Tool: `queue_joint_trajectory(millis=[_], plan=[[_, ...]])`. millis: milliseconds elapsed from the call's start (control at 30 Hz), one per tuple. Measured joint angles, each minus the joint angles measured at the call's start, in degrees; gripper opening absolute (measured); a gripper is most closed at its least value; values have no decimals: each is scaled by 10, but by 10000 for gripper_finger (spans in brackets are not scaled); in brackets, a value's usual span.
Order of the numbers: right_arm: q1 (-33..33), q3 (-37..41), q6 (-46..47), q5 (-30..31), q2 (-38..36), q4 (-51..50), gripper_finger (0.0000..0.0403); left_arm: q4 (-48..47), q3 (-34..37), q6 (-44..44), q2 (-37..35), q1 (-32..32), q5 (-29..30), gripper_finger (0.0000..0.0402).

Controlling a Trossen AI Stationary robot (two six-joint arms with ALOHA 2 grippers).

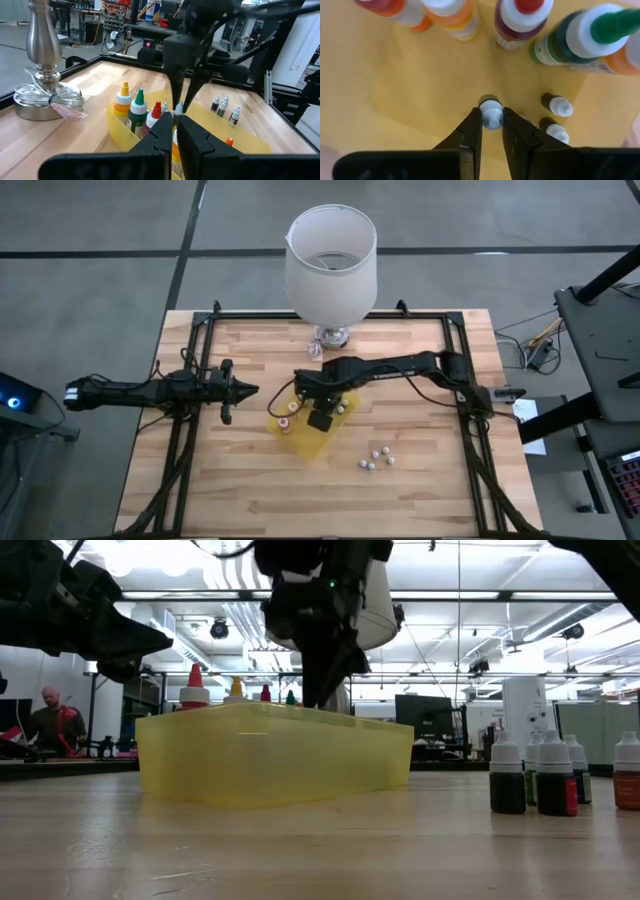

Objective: Pick & Place food coloring
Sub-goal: Put the small top green food coloring bottle into the yellow bin

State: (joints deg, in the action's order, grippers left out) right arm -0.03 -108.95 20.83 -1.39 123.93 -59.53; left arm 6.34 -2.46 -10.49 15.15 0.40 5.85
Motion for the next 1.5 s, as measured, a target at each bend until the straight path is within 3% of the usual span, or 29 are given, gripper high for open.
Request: queue_joint_trajectory(millis=[300, 733, 1500], plan=[[-22, 7, 26, 44, 8, 19, 49, 0, 0, 0, 0, 0, 0, 0], [-21, 72, 64, 44, 8, 77, 50, 0, 0, 0, 0, 0, 0, 0], [-22, 120, 77, 47, 6, 120, 50, 0, 0, 0, 0, 0, 0, 0]])
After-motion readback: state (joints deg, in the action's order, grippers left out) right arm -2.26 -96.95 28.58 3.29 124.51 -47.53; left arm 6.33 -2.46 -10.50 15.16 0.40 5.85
